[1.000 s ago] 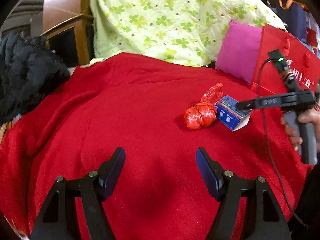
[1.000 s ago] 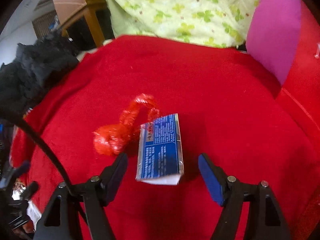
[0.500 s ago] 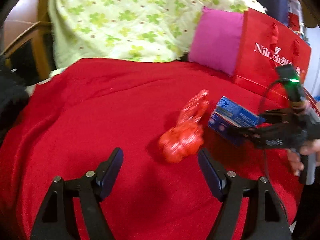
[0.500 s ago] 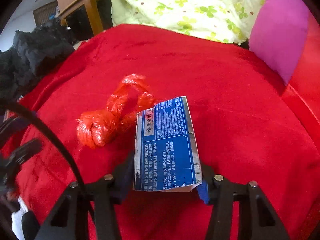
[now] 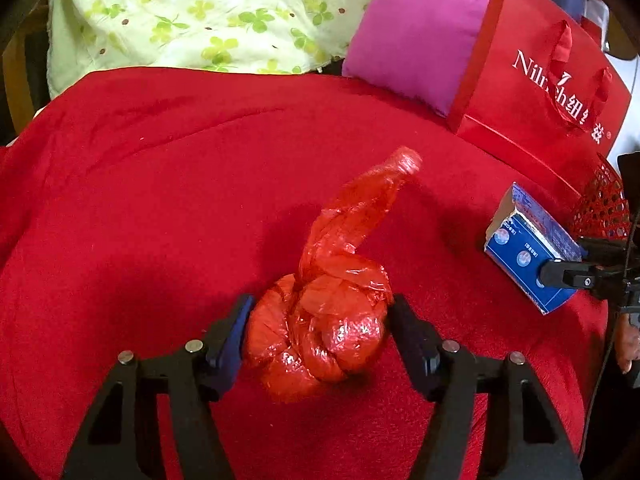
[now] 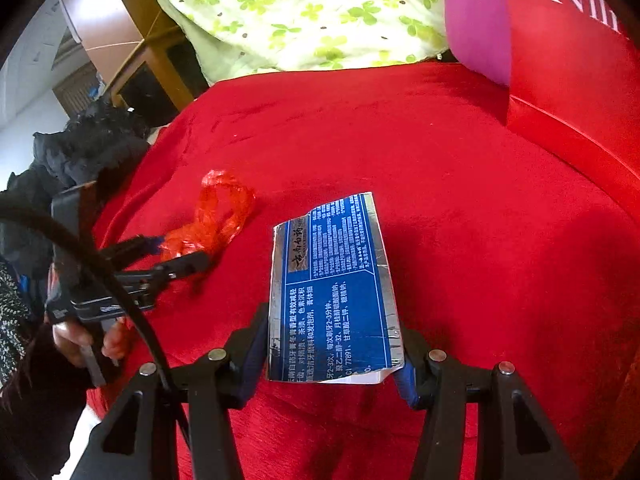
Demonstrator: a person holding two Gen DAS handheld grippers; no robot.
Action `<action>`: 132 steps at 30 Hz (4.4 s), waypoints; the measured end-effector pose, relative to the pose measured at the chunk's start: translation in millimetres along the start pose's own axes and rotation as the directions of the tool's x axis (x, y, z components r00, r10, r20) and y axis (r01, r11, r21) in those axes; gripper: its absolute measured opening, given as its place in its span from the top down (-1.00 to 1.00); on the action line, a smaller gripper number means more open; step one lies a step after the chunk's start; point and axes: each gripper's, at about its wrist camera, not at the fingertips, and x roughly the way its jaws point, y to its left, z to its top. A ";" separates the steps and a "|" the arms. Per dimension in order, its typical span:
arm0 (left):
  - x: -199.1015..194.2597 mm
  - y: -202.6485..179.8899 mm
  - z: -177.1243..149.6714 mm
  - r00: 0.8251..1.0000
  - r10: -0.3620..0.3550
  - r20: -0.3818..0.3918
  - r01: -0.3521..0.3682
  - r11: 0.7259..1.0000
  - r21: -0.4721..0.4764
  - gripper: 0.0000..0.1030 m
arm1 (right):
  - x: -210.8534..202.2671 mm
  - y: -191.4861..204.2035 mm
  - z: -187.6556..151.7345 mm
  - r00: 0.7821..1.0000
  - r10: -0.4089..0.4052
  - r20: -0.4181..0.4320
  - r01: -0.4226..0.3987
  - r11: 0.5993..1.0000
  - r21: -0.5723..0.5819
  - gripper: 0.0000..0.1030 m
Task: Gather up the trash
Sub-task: 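Lift the red bag and blue box off the cloth with both tools, then carry the red bag and blue box over the red mesh basket with both tools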
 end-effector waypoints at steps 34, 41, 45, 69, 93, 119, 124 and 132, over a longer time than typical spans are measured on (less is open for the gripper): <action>-227.0 -153.2 -26.9 0.883 0.377 0.280 -0.359 0.926 -0.116 -0.24 | -205.4 93.5 -69.5 0.922 0.094 0.377 -0.035 0.986 -0.160 -0.10; -246.7 -168.7 -27.9 0.866 0.392 0.311 -0.375 0.920 -0.114 -0.24 | -237.7 100.2 -81.1 0.896 0.073 0.439 0.008 0.984 -0.179 -0.10; -254.6 -180.4 -28.2 0.857 0.396 0.328 -0.384 0.917 -0.103 -0.24 | -250.2 96.8 -86.0 0.886 0.062 0.461 0.022 0.985 -0.173 -0.10; -259.4 -219.7 -26.9 0.871 0.348 0.346 -0.356 0.933 -0.043 -0.24 | -292.5 54.8 -106.5 0.851 0.026 0.524 0.007 0.998 -0.061 -0.10; -271.1 -255.6 -28.2 0.879 0.291 0.378 -0.321 0.947 0.016 -0.25 | -337.7 49.9 -131.0 0.806 -0.007 0.592 0.027 0.999 -0.024 -0.10; -250.6 -280.9 -24.5 0.904 0.267 0.335 -0.311 0.947 0.084 -0.25 | -345.4 26.9 -139.0 0.802 -0.012 0.597 -0.022 0.999 0.048 -0.11; -246.1 -282.7 -23.9 0.909 0.266 0.322 -0.309 0.946 0.092 -0.25 | -345.8 23.9 -139.8 0.802 -0.010 0.597 -0.030 0.998 0.057 -0.11; -242.0 -287.9 -23.8 0.909 0.269 0.318 -0.317 0.942 0.108 -0.25 | -346.4 16.8 -143.7 0.800 -0.012 0.600 -0.039 0.997 0.073 -0.11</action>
